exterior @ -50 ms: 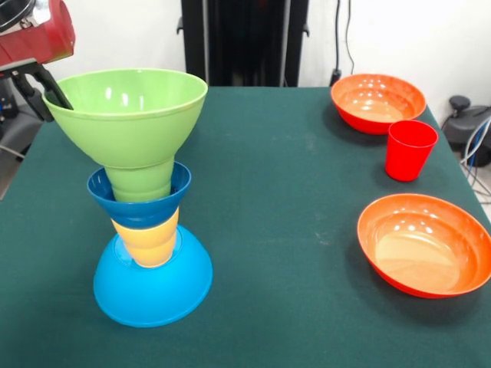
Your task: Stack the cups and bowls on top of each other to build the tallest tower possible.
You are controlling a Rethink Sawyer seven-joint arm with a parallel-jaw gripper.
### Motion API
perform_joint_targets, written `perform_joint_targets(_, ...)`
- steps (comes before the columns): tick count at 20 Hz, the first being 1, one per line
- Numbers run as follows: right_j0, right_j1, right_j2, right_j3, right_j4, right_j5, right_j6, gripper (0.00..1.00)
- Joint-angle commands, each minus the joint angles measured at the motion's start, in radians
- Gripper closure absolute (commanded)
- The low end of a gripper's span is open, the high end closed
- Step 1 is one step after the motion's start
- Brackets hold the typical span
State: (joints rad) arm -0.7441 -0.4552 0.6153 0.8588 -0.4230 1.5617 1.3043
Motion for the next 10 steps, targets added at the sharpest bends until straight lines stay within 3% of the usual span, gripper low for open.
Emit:
perform_joint_targets(1, -0.003, 0.023, 0.008, 0.071, 0.009, -0.042, -0.125, 1.00)
perform_joint_targets(10, -0.008, 0.005, 0.009, 0.082, 0.025, -0.018, -0.138, 1.00)
